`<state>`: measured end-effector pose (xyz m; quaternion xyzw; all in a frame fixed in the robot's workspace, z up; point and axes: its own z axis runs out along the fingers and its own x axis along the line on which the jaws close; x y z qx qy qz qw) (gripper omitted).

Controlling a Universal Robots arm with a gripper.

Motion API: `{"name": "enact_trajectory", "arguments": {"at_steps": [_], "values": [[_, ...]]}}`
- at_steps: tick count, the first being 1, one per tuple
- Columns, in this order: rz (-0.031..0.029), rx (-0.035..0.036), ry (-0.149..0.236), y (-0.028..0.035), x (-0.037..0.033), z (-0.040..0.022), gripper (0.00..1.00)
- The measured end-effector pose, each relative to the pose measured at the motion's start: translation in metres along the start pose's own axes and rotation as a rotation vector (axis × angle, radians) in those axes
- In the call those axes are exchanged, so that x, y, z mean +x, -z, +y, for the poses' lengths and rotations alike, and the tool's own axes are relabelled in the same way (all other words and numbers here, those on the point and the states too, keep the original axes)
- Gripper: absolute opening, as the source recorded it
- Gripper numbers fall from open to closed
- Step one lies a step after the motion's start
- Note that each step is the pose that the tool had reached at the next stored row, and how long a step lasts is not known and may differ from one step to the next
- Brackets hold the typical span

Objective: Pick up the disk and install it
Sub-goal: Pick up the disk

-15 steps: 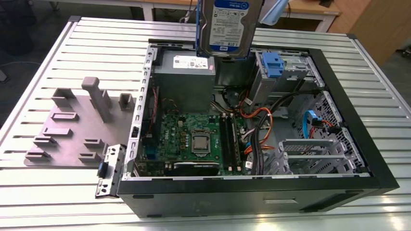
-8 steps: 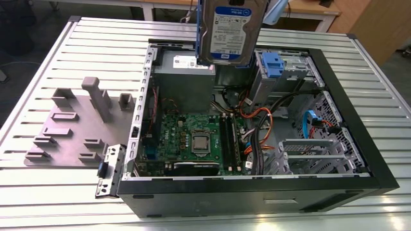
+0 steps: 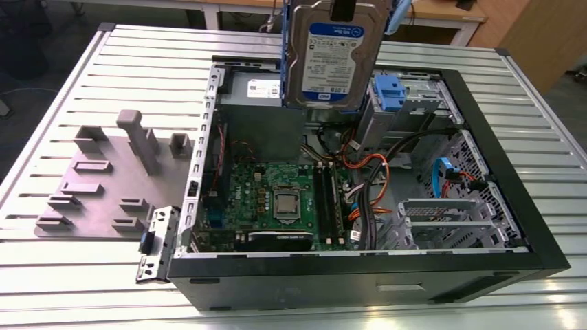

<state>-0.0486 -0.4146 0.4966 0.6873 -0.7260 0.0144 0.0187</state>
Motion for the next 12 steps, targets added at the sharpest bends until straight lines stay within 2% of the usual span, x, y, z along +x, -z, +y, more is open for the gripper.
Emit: {"name": "enact_trajectory", "arguments": {"at_steps": [4,12], "values": [[0.0189,0.001,0.0,-0.0005,0.0098,-0.0005,0.35],[0.0628,0.0036,0.0,-0.0014,0.0269,-0.0015,0.35]]}}
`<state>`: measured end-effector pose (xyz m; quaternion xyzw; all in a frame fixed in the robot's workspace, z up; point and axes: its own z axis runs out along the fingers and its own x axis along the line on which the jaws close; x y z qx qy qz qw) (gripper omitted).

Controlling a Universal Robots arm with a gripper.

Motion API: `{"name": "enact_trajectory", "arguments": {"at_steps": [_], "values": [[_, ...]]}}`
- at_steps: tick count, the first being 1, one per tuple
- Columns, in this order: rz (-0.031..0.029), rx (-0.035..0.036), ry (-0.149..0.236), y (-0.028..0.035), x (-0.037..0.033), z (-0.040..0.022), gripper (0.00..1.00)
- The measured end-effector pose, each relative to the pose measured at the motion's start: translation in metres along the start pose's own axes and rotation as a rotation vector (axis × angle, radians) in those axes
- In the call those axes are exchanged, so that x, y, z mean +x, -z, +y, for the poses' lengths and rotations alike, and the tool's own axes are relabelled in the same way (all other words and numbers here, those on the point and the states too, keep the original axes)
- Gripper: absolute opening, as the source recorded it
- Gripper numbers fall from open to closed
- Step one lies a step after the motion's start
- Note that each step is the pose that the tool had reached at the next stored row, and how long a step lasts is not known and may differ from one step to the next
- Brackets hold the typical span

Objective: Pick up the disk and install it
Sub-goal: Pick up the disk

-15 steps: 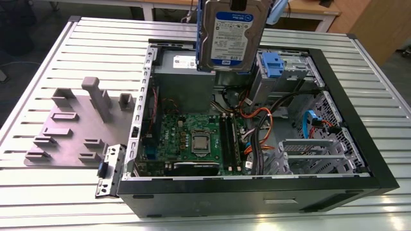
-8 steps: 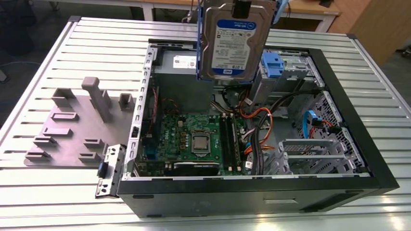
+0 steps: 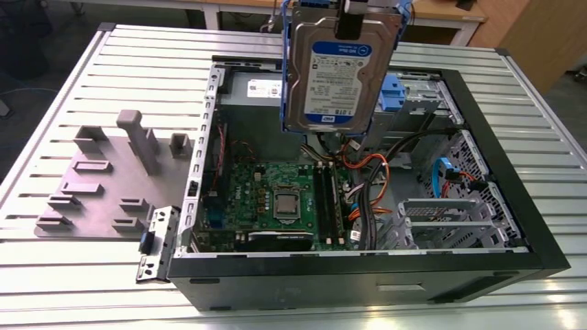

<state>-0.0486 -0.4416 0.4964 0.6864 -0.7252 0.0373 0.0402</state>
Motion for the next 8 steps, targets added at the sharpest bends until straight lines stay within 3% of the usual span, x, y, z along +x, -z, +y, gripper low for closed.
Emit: {"name": "enact_trajectory", "arguments": {"at_steps": [1,8], "values": [[0.0024,-0.0001,0.0,0.0001,0.0003,0.0,0.35],[0.0027,0.0,0.0,0.0001,0.0004,-0.0001,0.35]]}}
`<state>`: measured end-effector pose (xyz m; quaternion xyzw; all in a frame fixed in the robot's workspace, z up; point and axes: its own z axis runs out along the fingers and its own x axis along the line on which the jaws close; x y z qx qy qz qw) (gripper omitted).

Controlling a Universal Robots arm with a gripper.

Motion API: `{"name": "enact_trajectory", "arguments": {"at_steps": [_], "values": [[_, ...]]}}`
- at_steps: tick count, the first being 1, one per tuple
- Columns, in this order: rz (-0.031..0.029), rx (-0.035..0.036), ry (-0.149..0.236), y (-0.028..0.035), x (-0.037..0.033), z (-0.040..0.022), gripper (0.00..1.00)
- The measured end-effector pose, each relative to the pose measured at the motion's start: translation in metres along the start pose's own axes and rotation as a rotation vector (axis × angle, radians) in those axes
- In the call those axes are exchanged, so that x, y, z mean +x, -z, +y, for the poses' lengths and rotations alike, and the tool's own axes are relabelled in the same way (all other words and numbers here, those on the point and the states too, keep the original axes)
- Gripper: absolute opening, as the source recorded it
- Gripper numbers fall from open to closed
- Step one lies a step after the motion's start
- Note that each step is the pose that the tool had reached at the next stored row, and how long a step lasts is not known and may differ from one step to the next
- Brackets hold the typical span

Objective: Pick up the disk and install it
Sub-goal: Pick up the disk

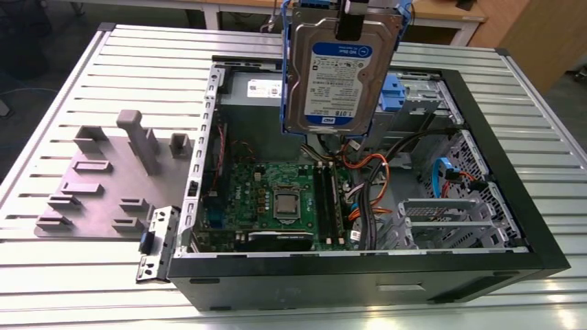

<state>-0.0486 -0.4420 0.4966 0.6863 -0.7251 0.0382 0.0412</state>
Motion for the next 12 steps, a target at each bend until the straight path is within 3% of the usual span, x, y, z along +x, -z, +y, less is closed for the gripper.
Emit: {"name": "enact_trajectory", "arguments": {"at_steps": [12], "values": [[-0.0001,0.0,0.0,-0.0003,0.0026,-0.0001,0.35]]}}
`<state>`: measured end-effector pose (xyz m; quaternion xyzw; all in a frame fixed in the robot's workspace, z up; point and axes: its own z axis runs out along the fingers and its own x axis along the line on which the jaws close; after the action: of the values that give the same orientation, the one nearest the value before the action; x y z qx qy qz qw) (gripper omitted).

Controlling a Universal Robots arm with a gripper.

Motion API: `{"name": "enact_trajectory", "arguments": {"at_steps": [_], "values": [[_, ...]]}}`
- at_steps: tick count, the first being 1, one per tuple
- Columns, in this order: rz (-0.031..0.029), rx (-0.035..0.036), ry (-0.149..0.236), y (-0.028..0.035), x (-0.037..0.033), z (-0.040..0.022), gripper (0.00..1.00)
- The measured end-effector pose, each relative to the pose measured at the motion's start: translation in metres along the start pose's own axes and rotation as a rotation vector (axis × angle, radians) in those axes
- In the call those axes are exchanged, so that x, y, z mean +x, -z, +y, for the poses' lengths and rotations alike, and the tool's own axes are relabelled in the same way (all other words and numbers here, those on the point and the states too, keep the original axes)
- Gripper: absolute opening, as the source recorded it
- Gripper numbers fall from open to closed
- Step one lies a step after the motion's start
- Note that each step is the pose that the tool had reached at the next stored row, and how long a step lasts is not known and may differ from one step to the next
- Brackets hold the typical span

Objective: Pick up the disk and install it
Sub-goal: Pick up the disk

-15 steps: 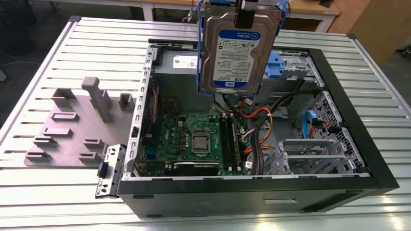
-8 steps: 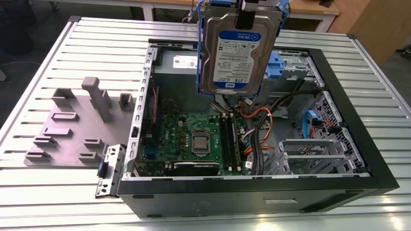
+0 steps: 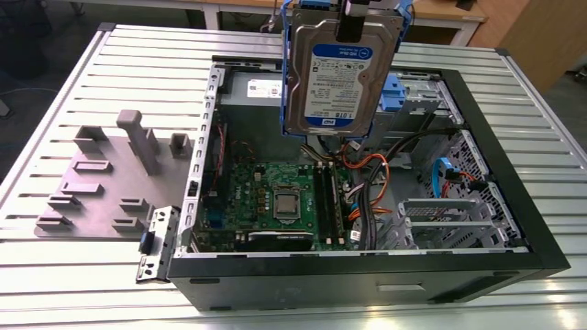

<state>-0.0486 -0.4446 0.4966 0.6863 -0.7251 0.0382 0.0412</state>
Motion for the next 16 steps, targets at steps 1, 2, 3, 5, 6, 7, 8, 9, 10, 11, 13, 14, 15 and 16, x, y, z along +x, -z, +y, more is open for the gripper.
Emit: {"name": "enact_trajectory", "arguments": {"at_steps": [1,2,3,5,6,7,8,9,10,11,13,14,15,16], "values": [[0.0001,0.0,0.0,0.0,0.0002,0.0,0.35],[0.0,0.0,0.0,0.0,0.0004,0.0,0.35],[0.0,0.0,0.0,0.0,0.0004,0.0,0.35],[0.0001,0.0,0.0,0.0,0.0004,0.0,0.35],[0.0001,0.0,0.0,0.0,0.0004,0.0,0.35],[0.0001,0.0,0.0,0.0,0.0004,0.0,0.35],[0.0001,0.0,0.0,0.0,0.0004,0.0,0.35],[0.0,0.0,0.0,0.0,0.0004,0.0,0.35],[0.0,0.0,0.0,0.0,0.0004,0.0,0.35],[0.0001,0.0,0.0,0.0,0.0004,0.0,0.35],[0.0,0.0,0.0,-0.0001,0.0004,-0.0011,0.35],[-0.0001,0.0001,0.0,-0.0002,0.0004,-0.0023,0.35],[-0.0001,0.0001,0.0,-0.0003,0.0002,-0.0038,0.35],[0.0,0.0,0.0,-0.0004,0.0001,-0.0052,0.35]]}}
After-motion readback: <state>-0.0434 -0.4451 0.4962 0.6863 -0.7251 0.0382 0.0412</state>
